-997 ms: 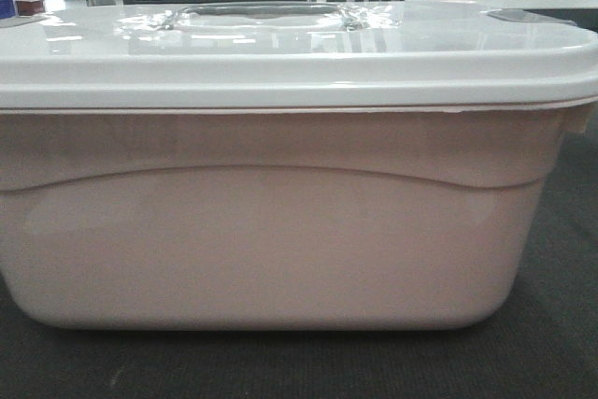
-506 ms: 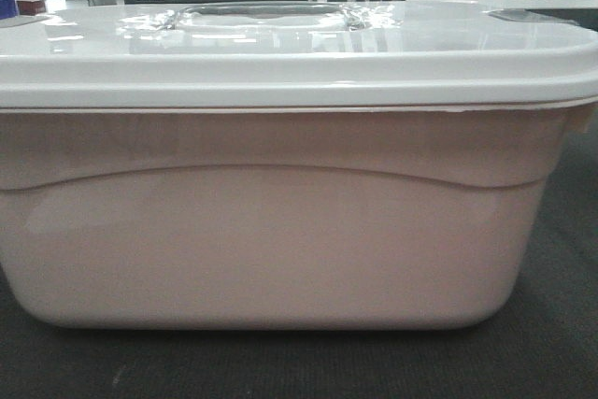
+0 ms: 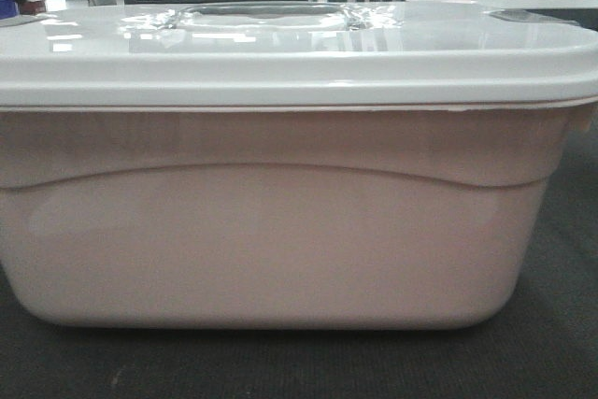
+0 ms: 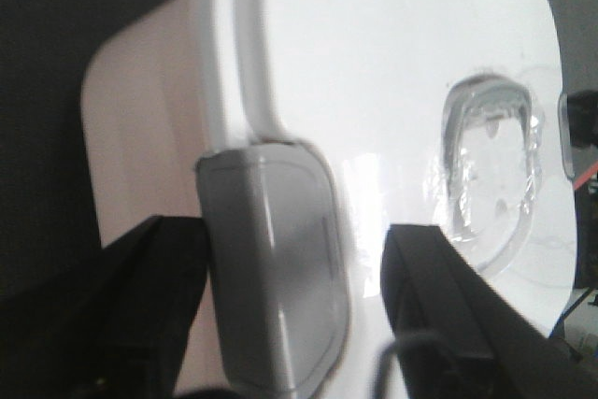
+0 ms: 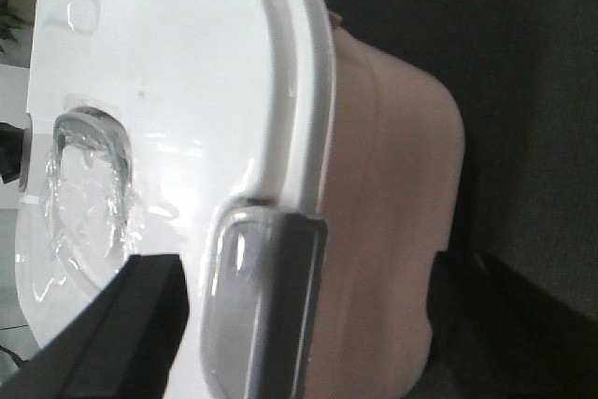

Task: Grab white bin and place on right shelf
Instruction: 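Close both grippers on the lid end tabs of the pink bin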

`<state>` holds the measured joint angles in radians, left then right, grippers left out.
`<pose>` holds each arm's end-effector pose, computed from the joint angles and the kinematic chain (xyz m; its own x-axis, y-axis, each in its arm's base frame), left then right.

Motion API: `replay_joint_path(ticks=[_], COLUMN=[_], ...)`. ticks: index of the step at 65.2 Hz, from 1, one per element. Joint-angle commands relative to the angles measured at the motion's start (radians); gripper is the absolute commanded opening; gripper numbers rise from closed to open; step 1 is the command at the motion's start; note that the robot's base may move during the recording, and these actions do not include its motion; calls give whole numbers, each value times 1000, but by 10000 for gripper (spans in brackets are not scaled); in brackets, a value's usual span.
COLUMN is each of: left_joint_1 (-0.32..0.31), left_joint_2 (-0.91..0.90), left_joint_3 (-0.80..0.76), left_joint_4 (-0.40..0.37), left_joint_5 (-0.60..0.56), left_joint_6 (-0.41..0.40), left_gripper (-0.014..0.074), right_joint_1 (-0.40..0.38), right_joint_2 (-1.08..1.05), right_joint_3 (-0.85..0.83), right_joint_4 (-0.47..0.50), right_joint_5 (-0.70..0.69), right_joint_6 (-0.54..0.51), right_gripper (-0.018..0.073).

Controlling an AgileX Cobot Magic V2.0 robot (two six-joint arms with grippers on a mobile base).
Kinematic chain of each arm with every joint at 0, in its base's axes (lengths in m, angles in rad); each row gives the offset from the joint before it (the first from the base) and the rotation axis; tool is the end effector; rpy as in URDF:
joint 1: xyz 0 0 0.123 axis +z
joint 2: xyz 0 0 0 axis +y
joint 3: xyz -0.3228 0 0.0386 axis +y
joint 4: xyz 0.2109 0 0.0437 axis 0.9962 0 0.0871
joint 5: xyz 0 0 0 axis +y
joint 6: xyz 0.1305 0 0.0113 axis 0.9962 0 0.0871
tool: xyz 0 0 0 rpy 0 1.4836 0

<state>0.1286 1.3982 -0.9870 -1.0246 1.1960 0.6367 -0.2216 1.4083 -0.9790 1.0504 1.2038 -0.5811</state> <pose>0.2301 -0.0753 0.3281 -0.9195 -0.0611 -0.3883 0.2615 0.6425 -0.7203 0.2376 0.0553 0.3267 -0.9245 0.1952 -0.3274 -0.1367 0.6320 0.7628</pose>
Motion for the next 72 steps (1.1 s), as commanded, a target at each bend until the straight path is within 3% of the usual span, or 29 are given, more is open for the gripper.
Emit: replay_joint_path(ticks=[1,15,37,50,72], left_joint_1=[-23,-98,-129,-179,-183], left_joint_2=[-7,32,41,41,41], left_joint_3=[-22,-22,-22,-22,-22], left_joint_4=[-93,-96,-126,-128,-123], left_joint_5=[7,-7,-19,-46,-71], left_joint_6=[-8,-8,-8,-8,-8], left_gripper=[317,317,316,316,316], right_joint_1=[-5,-5,-3,-3,28], right_joint_2=[-37,-37,-37,-37,-37], right_joint_3=[-22,-22,14,19,19], right_joint_4=[83,80,72,73,46], right_joint_5=[132,132,132,132,132], right_joint_6=[-14,-14,-14,-14,-16], right_gripper=[620,620,620,620,620])
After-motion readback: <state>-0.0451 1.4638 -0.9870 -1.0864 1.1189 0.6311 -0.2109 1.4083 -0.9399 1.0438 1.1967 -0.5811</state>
